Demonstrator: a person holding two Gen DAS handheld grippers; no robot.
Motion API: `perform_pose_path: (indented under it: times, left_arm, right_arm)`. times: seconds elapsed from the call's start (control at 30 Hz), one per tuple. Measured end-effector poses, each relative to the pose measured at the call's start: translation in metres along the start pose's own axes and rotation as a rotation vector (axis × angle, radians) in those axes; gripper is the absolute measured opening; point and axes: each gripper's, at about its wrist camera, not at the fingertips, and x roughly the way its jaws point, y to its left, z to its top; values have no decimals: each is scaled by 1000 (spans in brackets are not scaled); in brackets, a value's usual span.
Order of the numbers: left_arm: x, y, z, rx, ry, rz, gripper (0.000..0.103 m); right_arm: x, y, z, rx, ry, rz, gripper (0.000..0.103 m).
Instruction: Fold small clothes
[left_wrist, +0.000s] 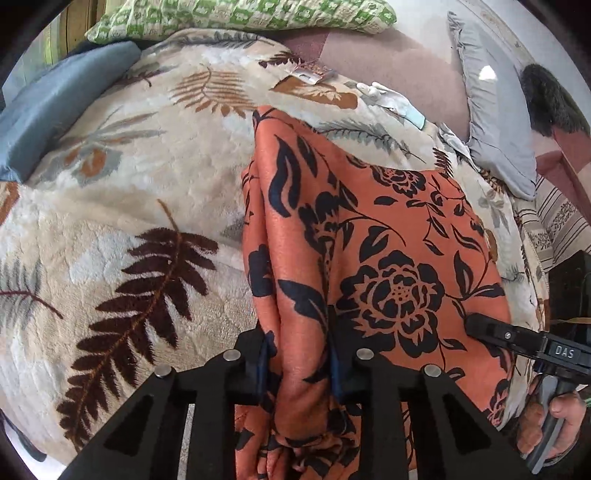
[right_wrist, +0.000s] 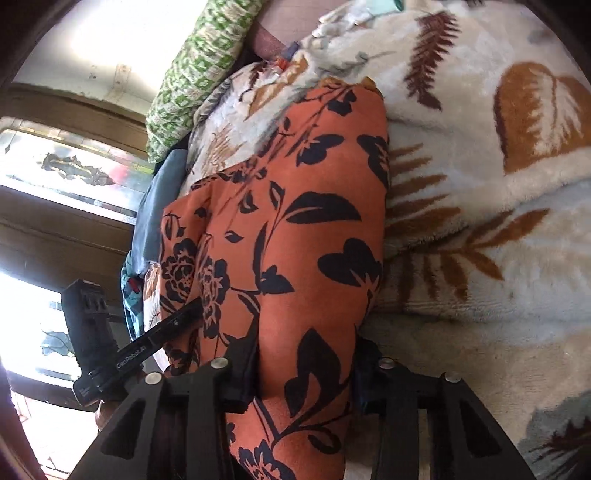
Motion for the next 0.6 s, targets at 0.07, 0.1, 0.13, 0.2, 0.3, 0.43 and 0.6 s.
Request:
perform_pose_path:
  times: [0.07,0.1,0.13,0.2,0.3,0.43,0.6]
  left_arm:
    - [-16,-13,2,37,-31,4,25]
    - [-27,-19,5,45,-50,-11,25]
    - [-38,-25,8,55,-70,-24,25]
    - [-59,-42,14,77,-116,-49,25]
    - [-84,-74,27,109,-176,-83,25]
    - [-90,-118,41,150,-209,-102,25]
    - [-60,-152,39,180,-184,-64,26]
  right_arm:
    - [-17,15,0,-52,-26,-2,40]
    - [-27,22,2,-73,-46,-5,39]
    - [-40,28,3,-92,-69,-7,39]
    - [-68,35,7,-115,-110,-6,39]
    - [-112,41,13,-149,-177,-13,39]
    - [-159,35,17,-168,-240,-38,39]
    - [-172,2,19,-145,-261,-74,39]
